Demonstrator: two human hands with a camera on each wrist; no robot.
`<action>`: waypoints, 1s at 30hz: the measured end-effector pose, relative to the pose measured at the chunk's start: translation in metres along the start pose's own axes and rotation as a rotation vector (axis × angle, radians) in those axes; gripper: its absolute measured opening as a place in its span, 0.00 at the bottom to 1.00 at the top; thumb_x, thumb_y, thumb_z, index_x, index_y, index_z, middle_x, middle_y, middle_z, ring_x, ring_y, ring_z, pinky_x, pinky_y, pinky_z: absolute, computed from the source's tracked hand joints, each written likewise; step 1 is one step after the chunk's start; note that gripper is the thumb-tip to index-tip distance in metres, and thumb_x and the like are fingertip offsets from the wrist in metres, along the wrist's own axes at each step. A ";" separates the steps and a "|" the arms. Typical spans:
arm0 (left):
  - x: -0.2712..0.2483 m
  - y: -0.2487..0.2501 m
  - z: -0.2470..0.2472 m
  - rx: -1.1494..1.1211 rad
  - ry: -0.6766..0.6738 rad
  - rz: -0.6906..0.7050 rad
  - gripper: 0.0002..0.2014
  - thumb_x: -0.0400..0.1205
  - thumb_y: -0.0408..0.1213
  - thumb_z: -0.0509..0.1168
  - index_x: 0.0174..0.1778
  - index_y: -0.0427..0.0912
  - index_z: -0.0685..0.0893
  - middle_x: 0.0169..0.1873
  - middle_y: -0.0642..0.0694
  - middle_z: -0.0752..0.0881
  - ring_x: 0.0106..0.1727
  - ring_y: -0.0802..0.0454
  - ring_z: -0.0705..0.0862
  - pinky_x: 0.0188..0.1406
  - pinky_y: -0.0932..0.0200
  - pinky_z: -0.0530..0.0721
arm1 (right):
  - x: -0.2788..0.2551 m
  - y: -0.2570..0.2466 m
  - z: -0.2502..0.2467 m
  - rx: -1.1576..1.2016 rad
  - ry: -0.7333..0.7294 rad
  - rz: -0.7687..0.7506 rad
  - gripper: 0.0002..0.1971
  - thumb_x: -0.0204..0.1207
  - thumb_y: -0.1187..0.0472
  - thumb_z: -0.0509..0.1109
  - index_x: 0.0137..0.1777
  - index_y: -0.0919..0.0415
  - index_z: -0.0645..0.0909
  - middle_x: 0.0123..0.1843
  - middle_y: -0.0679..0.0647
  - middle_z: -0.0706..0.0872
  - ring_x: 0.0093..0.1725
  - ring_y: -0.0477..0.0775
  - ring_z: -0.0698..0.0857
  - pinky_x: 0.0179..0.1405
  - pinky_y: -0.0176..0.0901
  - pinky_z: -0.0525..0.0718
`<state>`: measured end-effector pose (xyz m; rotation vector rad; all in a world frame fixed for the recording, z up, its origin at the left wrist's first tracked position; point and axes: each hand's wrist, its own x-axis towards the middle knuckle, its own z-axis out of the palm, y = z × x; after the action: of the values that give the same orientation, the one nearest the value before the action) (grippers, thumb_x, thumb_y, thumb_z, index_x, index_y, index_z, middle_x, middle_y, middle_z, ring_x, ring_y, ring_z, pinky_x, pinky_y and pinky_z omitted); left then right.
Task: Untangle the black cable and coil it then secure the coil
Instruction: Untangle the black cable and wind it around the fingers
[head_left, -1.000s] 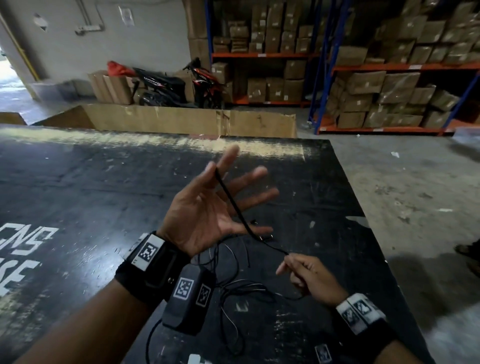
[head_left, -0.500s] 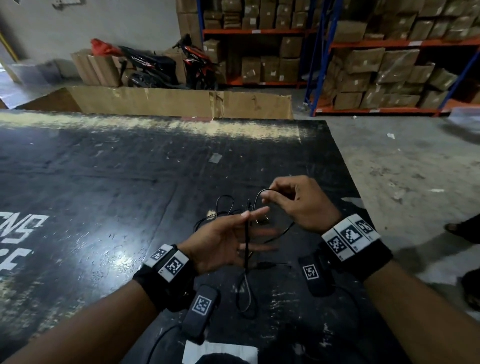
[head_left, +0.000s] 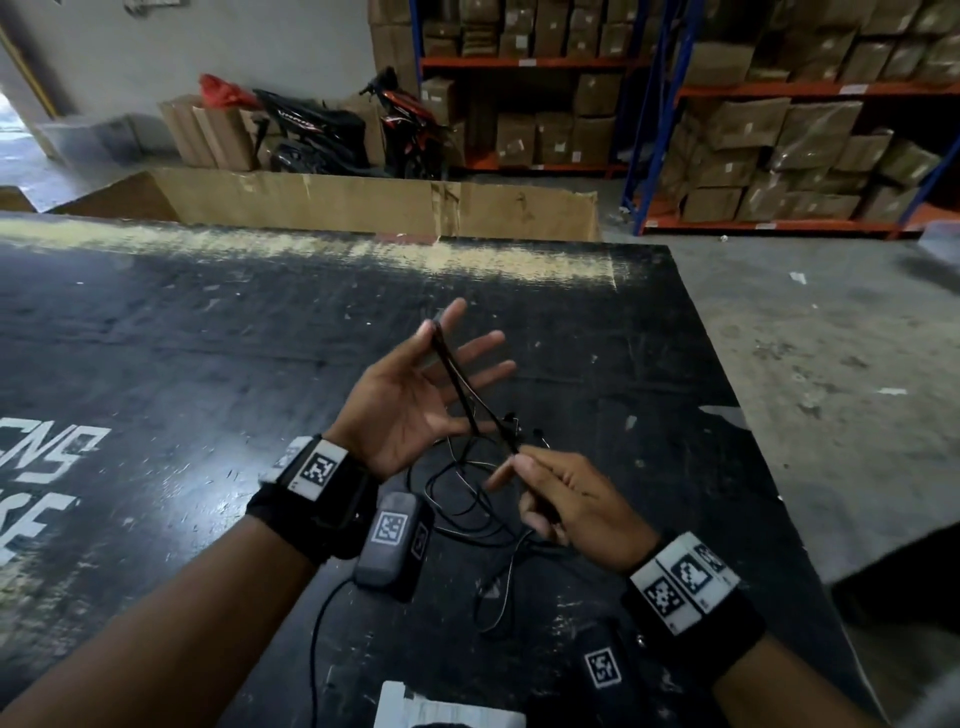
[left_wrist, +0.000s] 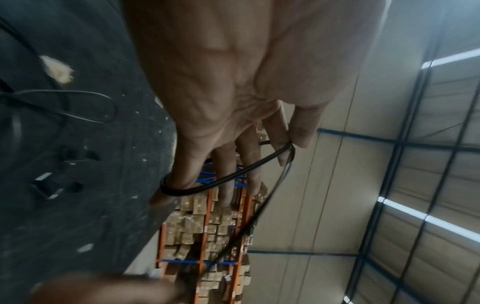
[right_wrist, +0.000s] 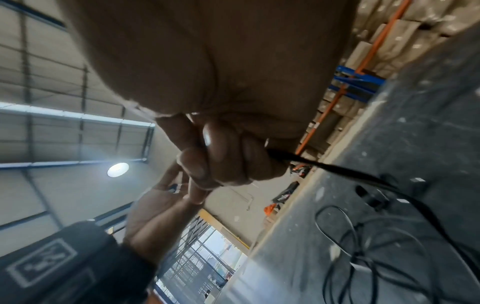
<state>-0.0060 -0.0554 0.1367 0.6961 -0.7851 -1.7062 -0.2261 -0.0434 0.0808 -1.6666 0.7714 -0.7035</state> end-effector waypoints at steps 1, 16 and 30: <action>-0.001 0.006 0.002 -0.019 -0.015 0.017 0.23 0.92 0.51 0.52 0.84 0.58 0.72 0.80 0.38 0.80 0.80 0.35 0.79 0.71 0.12 0.69 | 0.000 0.009 0.000 0.026 -0.008 0.028 0.20 0.91 0.59 0.54 0.55 0.69 0.86 0.24 0.58 0.73 0.19 0.43 0.71 0.20 0.31 0.68; -0.025 0.028 0.027 0.022 -0.245 0.095 0.21 0.88 0.50 0.55 0.73 0.55 0.85 0.77 0.34 0.82 0.82 0.33 0.75 0.78 0.14 0.62 | 0.025 0.065 -0.010 -0.076 -0.079 0.194 0.23 0.91 0.53 0.56 0.43 0.60 0.88 0.21 0.46 0.76 0.21 0.45 0.69 0.24 0.40 0.68; -0.027 0.045 0.030 0.026 -0.278 0.073 0.21 0.88 0.49 0.57 0.75 0.53 0.82 0.77 0.33 0.81 0.82 0.29 0.74 0.74 0.09 0.61 | 0.028 0.060 -0.001 -0.074 -0.001 0.138 0.18 0.89 0.57 0.61 0.48 0.65 0.90 0.21 0.48 0.79 0.21 0.44 0.72 0.24 0.34 0.71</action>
<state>0.0038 -0.0334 0.1924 0.4460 -1.0140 -1.7493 -0.2174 -0.0765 0.0242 -1.6619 0.9121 -0.5828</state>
